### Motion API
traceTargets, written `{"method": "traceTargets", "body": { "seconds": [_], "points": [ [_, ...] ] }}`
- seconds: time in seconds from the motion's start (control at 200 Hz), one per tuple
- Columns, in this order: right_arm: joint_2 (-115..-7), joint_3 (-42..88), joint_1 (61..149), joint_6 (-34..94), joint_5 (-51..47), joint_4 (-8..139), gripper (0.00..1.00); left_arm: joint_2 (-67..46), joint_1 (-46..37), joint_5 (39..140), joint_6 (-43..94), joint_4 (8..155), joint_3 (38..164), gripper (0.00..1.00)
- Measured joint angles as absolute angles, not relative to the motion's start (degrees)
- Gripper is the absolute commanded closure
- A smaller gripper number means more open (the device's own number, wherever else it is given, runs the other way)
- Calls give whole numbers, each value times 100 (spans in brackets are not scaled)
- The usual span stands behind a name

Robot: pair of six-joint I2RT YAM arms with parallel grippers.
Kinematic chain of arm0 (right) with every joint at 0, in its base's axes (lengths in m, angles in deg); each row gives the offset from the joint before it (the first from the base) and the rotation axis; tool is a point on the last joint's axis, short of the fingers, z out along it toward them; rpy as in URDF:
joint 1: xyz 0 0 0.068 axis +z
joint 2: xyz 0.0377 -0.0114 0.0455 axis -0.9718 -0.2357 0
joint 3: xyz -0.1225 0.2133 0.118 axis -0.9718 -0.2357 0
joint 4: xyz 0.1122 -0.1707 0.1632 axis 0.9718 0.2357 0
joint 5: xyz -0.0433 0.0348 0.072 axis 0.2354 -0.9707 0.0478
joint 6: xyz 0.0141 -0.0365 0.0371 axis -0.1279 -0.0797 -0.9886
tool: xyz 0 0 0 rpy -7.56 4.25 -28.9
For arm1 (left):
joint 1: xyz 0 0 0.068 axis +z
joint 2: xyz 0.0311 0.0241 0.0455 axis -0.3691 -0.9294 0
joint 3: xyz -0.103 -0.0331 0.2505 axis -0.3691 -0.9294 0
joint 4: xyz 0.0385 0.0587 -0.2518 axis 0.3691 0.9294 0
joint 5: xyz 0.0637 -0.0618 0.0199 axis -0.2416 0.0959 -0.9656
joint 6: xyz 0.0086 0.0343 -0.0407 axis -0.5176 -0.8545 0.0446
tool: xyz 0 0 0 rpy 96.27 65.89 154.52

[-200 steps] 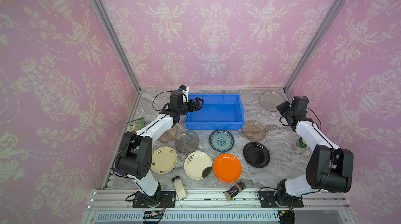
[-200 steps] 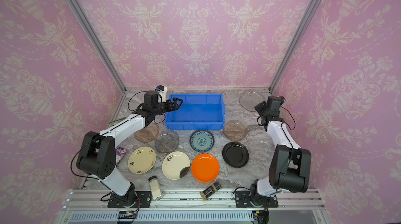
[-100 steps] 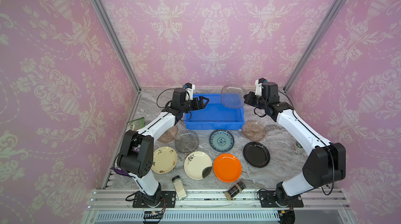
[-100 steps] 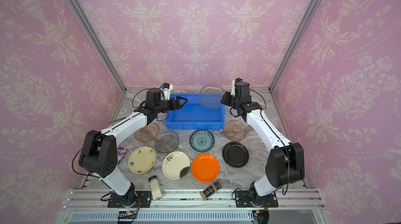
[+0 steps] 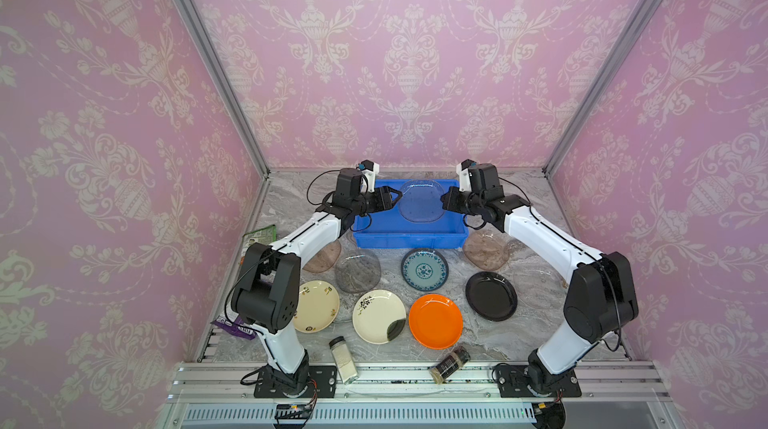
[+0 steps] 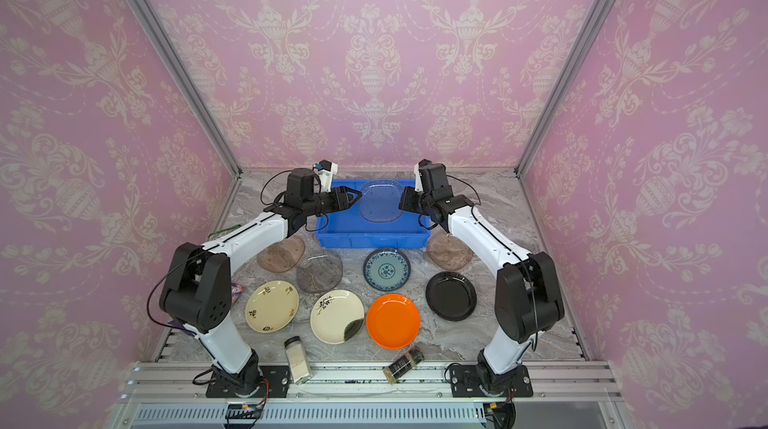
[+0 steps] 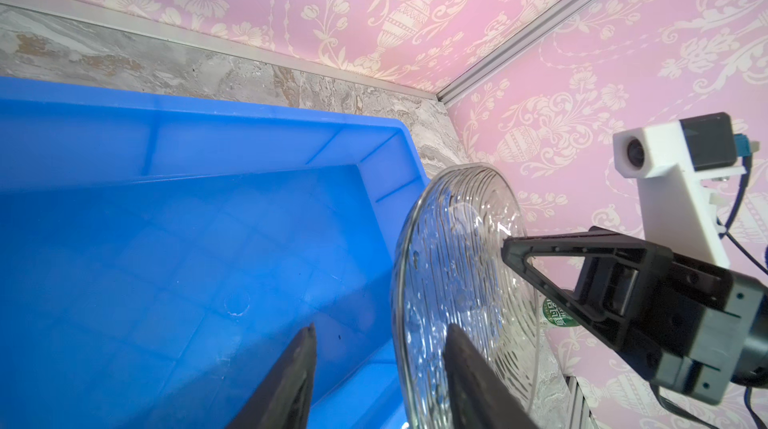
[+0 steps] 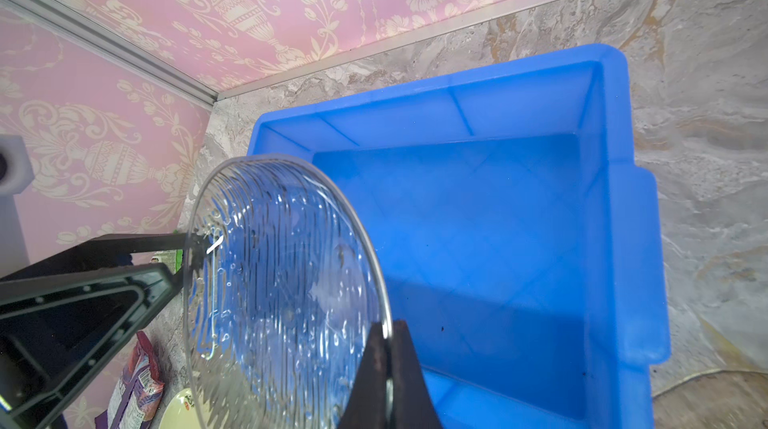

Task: Place the plates into the plastic bin on the countertop
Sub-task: 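Carry the clear plate over the bin with right gripper while left gripper grasps its rim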

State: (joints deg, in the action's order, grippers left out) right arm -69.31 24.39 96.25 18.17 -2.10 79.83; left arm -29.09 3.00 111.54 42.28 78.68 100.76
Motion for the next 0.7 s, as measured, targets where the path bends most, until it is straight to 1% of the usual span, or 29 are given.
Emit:
{"method": "traceTargets", "body": {
  "seconds": [0.035,0.12,0.195,0.23,0.4,0.46,0.53,0.64,0.7],
  "points": [
    [-6931,2439,9642,1817,-206,7981,100,-2935,292,11152,4228,7868,10076,51],
    [-6931,2439,9677,1815,-206,7963,100,-2995,270,11132,4243,7864,10076,58],
    [-6931,2439,9703,1813,-208,7911,100,-3075,228,11132,4274,7866,10106,62],
    [-6931,2439,9710,1799,-208,7889,100,-3117,206,11134,4291,7866,10130,67],
    [-6953,2439,9769,1797,-83,7865,100,-3241,128,11134,4392,7827,10240,100],
    [-6990,2437,9760,1793,-29,7849,100,-3244,128,11121,4446,7827,10294,100],
    [-6999,2437,9769,1795,33,7810,90,-3283,128,11095,4466,7833,10340,100],
    [-6999,2437,9788,1843,210,7852,65,-3392,115,11027,4479,7871,10441,100],
    [-6994,2437,9788,1802,380,7865,57,-3469,108,10931,4490,7940,10515,100]
  ]
}}
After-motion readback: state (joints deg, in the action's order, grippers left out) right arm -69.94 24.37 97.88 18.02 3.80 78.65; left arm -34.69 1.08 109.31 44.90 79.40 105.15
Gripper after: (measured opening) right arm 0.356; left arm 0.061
